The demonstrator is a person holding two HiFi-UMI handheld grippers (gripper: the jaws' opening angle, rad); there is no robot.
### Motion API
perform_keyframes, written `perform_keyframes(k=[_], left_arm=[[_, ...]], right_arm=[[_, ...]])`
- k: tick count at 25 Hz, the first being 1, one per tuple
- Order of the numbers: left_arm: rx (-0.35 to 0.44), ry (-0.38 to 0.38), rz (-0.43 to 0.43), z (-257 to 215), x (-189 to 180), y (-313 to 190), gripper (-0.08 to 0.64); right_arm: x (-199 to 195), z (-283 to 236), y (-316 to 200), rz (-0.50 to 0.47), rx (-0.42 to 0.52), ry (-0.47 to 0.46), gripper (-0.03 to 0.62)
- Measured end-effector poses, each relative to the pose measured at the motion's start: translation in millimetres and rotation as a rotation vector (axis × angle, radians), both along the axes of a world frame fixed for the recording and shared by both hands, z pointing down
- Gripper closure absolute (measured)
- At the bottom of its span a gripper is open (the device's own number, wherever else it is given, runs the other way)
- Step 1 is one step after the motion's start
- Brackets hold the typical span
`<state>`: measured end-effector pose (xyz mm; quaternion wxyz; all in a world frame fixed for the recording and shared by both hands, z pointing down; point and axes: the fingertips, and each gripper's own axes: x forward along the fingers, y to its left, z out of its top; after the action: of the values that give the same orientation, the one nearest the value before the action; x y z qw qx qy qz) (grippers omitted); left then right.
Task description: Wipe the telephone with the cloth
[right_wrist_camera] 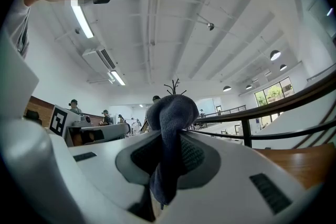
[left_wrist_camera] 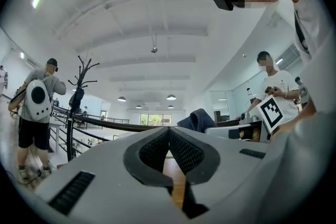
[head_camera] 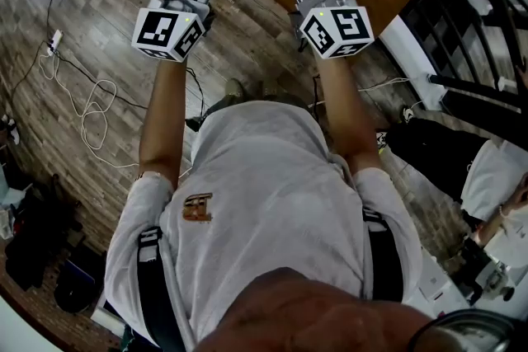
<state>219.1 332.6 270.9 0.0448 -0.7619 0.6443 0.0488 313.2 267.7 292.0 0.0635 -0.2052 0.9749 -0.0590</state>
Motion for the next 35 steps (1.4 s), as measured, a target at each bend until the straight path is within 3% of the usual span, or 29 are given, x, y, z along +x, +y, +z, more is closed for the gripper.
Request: perform_keyframes(k=[23, 35], left_arm=[[0.015, -0.011, 0.046, 10.0, -124.1, 24.2, 0.541], [0.015, -0.027, 0.030, 10.2, -163.3, -28.8, 0.541]], right_arm=[[-108.9, 15.2, 17.4, 0.060, 0.007, 0.044, 0.514], [-146.6, 13.7, -39.4, 0.047, 0.025, 0.033, 0.514]])
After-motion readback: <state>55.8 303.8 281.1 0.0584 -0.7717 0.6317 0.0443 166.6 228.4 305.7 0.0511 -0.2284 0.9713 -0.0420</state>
